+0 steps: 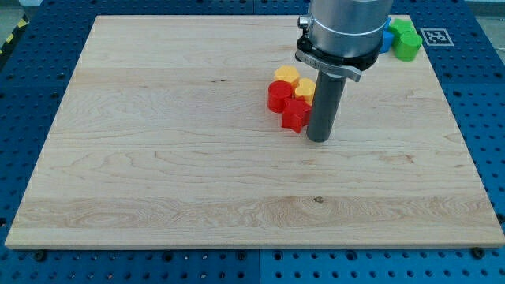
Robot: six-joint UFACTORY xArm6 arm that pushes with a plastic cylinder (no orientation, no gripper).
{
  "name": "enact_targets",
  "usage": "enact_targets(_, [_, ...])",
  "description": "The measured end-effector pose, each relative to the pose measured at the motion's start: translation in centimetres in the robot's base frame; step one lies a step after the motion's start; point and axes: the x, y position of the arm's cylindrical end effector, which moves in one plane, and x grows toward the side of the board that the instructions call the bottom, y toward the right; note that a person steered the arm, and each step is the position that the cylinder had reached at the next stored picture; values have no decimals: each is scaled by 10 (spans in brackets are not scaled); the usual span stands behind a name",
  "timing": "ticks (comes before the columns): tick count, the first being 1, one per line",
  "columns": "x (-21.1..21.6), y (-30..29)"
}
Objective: Point at the group of blocks
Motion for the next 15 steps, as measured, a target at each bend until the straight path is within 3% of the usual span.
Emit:
enact_targets(2, [9,13])
enact_targets(3, [23,77])
enact_targets(5, [-8,190])
enact_targets(9, [-1,255])
enact_targets(10, [-47,256])
enact_targets(13, [-262,215])
enact_targets(15, [-280,172])
